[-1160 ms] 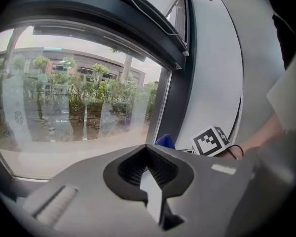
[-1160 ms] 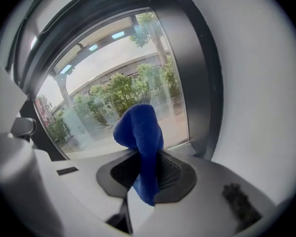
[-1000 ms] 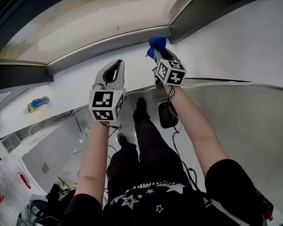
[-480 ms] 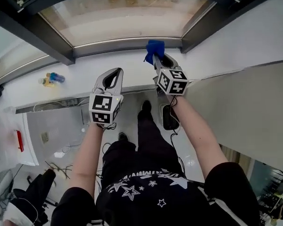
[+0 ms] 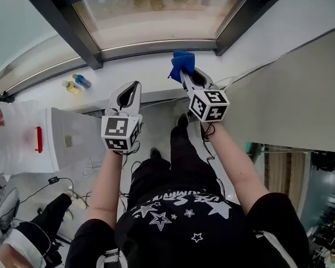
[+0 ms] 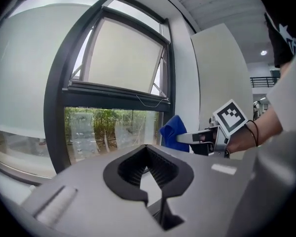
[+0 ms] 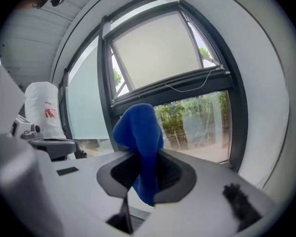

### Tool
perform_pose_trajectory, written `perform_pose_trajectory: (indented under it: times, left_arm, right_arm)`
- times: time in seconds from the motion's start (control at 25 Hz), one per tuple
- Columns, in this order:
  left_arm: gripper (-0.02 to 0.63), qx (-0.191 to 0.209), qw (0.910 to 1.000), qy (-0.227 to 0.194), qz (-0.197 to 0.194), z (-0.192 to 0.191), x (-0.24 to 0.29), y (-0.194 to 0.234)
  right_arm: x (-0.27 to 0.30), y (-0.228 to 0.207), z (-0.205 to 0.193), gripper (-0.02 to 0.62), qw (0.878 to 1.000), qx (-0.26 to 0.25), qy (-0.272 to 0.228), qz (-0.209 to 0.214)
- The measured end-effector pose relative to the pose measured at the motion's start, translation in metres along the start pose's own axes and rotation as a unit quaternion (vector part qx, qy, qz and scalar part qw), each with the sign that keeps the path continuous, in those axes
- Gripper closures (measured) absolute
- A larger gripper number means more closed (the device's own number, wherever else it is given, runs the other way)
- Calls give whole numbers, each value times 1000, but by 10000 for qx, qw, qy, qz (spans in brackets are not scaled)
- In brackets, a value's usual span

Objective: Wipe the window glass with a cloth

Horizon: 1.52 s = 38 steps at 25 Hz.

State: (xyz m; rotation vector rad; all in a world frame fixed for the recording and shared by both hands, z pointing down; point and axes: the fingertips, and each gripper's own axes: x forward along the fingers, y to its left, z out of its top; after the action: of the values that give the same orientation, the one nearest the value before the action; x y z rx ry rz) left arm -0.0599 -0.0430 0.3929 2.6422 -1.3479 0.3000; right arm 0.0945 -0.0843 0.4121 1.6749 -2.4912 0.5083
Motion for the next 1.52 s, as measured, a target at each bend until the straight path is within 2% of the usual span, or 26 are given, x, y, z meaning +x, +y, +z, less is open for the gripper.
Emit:
perform_pose_trajectory:
  times: [0.28,0.44,0.6,0.88,1.24,1.52]
  left_arm:
    - [598,-284,9996,-54,-79,-5,-30,-25]
    - [598,-194,9997,-81,-105,1,-41,-42]
    - [598,-183,9997,-161,74,9,-54,-57]
    - [598,-154,9992,-331,175,20,-88,-123]
    - [598,-226,9982,-478,298,12,-138,-211]
    - [598,-260,9979,-460,363,3,-172,-261]
  right_arm:
    - [-39,30,-1,518,9990,420,-146,68]
    - [-55,44,-4,518,9990,331,-78,299]
    - [-83,59,-9,520,9978,95,-12,651]
    - [-154,57,-5,518,9957,135,-179,904]
    - [-252,56,-16,519,9939,-135,-212,1070]
    - [-306,61,-29,520,9928,-122,-188,1179]
